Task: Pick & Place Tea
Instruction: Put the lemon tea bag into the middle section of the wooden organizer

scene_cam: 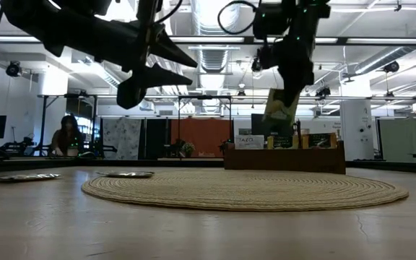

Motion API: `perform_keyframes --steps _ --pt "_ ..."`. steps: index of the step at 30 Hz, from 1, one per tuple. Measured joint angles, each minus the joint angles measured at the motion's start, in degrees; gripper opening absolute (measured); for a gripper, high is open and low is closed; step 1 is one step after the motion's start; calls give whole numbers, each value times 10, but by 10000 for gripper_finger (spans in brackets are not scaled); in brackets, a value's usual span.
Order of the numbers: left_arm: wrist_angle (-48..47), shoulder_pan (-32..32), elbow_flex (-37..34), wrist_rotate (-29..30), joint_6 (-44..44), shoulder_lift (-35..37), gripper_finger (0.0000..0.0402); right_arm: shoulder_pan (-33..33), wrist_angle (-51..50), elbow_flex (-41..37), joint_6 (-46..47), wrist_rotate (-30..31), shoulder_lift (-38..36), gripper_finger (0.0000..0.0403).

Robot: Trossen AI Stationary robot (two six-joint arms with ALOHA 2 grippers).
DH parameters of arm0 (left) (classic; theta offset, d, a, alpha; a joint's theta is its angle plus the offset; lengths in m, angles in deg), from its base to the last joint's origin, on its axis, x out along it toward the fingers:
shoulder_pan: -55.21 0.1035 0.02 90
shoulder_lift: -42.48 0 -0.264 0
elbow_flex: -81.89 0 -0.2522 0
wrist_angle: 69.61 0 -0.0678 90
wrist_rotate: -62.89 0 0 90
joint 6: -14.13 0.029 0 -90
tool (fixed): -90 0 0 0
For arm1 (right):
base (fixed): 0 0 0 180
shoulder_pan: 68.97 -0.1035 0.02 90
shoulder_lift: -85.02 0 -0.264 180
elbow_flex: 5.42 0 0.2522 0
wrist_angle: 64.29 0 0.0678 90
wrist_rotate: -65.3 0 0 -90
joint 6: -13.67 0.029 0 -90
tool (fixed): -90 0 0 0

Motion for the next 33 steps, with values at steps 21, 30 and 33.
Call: perform_keyframes --steps 21,30,33 --pt "-16 -17 0 -4 -4 0 140 25 -4 23 -87 30 121 8" --pt "-19 -20 0 -4 -4 0 140 27 -4 23 -89 26 130 8" --pt "-19 -20 -2 -4 -4 0 140 27 -2 22 -90 26 133 9"
